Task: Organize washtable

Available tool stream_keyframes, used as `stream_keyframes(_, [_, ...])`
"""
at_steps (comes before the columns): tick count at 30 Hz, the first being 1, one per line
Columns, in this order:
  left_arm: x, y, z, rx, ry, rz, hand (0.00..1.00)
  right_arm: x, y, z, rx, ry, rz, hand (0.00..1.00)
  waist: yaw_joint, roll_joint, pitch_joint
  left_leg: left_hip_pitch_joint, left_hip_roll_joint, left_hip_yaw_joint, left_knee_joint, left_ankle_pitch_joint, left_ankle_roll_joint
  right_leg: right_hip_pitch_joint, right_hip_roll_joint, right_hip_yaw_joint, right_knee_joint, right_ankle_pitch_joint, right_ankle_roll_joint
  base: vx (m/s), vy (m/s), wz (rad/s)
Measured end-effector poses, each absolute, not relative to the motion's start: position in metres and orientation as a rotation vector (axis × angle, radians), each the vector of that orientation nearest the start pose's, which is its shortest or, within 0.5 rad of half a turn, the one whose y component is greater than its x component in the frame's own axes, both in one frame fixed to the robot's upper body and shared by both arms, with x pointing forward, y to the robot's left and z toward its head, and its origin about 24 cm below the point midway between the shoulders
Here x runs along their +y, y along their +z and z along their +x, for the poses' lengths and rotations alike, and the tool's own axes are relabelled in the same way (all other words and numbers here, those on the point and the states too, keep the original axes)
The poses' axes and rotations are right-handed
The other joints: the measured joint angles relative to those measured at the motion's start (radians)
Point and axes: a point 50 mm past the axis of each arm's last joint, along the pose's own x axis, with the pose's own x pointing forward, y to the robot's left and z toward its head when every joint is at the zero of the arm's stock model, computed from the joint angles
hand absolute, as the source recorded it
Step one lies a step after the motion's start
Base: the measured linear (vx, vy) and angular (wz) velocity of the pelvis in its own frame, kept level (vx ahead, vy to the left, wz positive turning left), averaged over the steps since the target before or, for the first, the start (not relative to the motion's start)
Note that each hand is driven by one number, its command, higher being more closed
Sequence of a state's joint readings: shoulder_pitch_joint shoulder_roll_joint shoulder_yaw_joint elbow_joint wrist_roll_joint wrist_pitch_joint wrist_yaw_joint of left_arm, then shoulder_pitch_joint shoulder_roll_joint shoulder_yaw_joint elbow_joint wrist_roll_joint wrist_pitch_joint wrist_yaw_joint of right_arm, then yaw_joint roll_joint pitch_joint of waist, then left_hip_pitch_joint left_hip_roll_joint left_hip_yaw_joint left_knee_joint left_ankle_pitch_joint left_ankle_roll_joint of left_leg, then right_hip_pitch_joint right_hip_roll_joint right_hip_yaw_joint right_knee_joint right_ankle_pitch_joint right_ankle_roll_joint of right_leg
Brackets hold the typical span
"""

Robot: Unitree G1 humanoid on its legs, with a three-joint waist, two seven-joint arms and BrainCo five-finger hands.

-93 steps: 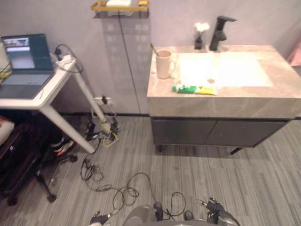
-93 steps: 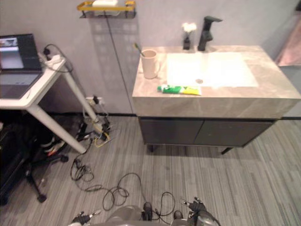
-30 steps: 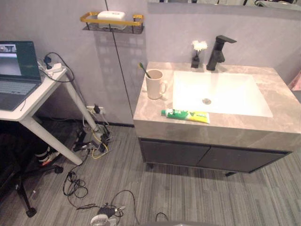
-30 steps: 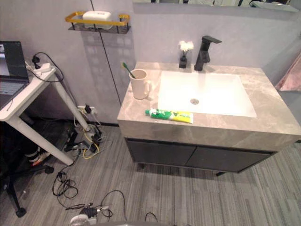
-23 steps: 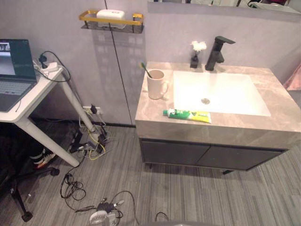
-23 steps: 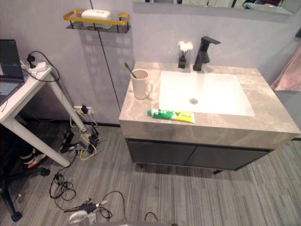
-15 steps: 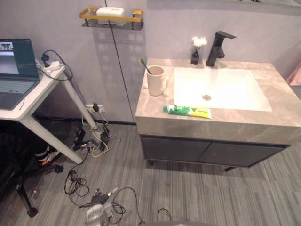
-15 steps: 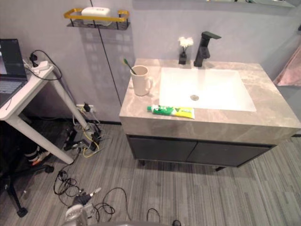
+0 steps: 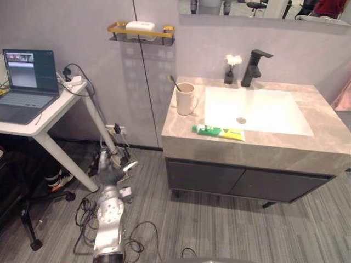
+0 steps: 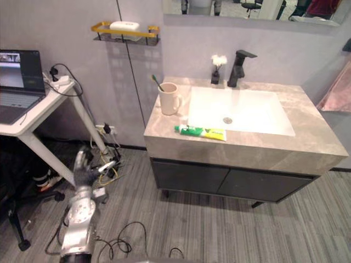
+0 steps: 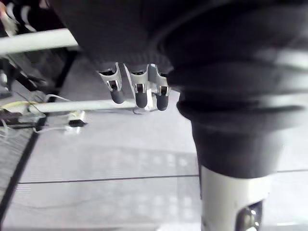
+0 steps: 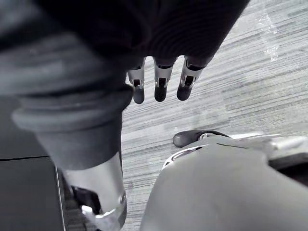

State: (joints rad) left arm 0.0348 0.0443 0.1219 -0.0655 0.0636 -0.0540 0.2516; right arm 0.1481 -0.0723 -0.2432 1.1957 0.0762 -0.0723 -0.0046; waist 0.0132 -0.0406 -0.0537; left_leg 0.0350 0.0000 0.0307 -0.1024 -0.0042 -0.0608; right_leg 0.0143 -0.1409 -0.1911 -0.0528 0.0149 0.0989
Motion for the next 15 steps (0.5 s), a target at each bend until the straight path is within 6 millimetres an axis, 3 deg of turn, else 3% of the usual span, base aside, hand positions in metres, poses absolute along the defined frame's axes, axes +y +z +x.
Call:
stream_keyframes(7, [0.189, 0.119, 0.243, -0.382, 0.309, 0.287, 0.0, -0.208, -0.172, 0.04, 1.236, -0.313, 0.098, 0.0, 0.0, 0.0, -0.001, -0.012, 0.018, 0.001, 0.008, 0.004, -0.006, -0.022, 0.003, 0.027, 0.01, 0.026, -0.011, 0.0, 0.002, -0.02])
stream_keyframes(13, [0.181, 0.134, 0.249, -0.462, 0.252, 0.409, 0.0, -0.209, -0.172, 0.038, 1.239, -0.309, 0.094, 0.0, -0.004, 0.001, 0.001, -0.023, 0.022, 0.007, 0.007, -0.013, 0.007, -0.038, 0.005, 0.058, 0.024, 0.025, -0.01, -0.07, 0.003, -0.08])
stream_keyframes(15, [0.167, 0.141, 0.253, -0.504, 0.185, 0.455, 0.0, -0.21, -0.172, 0.036, 1.24, -0.303, 0.085, 0.0, -0.011, 0.007, 0.004, -0.024, 0.033, 0.013, 0.006, -0.012, 0.007, -0.045, 0.016, 0.065, 0.029, 0.023, -0.008, -0.05, -0.042, -0.07])
